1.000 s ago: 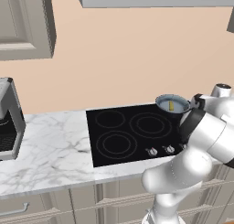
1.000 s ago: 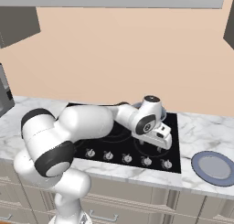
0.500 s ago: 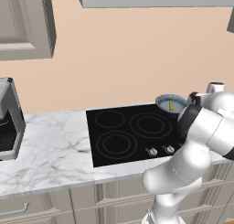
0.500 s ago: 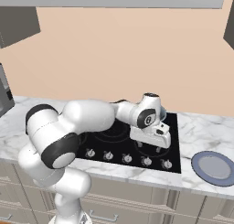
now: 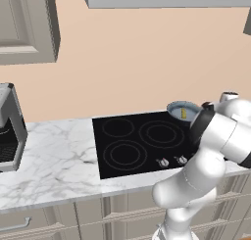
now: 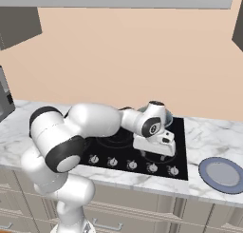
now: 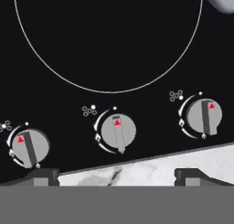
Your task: Pick up the butter stick and place it in the pan. Then turn on the burner for the pan.
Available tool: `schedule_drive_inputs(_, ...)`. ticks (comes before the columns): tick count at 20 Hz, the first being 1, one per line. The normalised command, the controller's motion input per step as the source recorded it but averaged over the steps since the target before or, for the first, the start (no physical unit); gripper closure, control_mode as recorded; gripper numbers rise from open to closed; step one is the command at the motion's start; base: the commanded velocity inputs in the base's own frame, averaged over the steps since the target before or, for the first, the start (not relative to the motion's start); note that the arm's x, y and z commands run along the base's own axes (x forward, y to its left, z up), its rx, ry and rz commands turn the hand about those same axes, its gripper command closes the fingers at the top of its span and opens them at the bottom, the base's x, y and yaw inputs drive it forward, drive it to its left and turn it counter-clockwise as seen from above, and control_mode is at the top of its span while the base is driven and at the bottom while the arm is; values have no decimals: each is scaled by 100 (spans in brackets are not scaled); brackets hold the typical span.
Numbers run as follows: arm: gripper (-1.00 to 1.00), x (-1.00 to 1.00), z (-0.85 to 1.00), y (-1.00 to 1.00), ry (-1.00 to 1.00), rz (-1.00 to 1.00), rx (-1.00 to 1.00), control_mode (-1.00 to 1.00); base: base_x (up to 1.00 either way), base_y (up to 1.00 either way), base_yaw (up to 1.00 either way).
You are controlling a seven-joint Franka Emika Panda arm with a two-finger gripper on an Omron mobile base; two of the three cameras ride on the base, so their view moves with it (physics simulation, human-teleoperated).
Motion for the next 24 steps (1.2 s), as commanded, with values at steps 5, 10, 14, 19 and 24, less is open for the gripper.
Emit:
schedule_drive_inputs(5, -100, 23, -18, -1, 0, 8, 1, -100, 0, 0, 0)
schedule_drive_inputs(10, -100, 6, -17, -5, 0, 9, 2, -100, 0, 0, 0)
schedule_drive_inputs(14, -100, -1, -19, -1, 0, 8, 2, -100, 0, 0, 0)
schedule_drive_inputs(19, -100, -6, -18, -1, 0, 6, 2, -100, 0, 0, 0)
schedule_drive_inputs(24, -100, -19, -16, -3, 0, 4, 1, -100, 0, 0, 0)
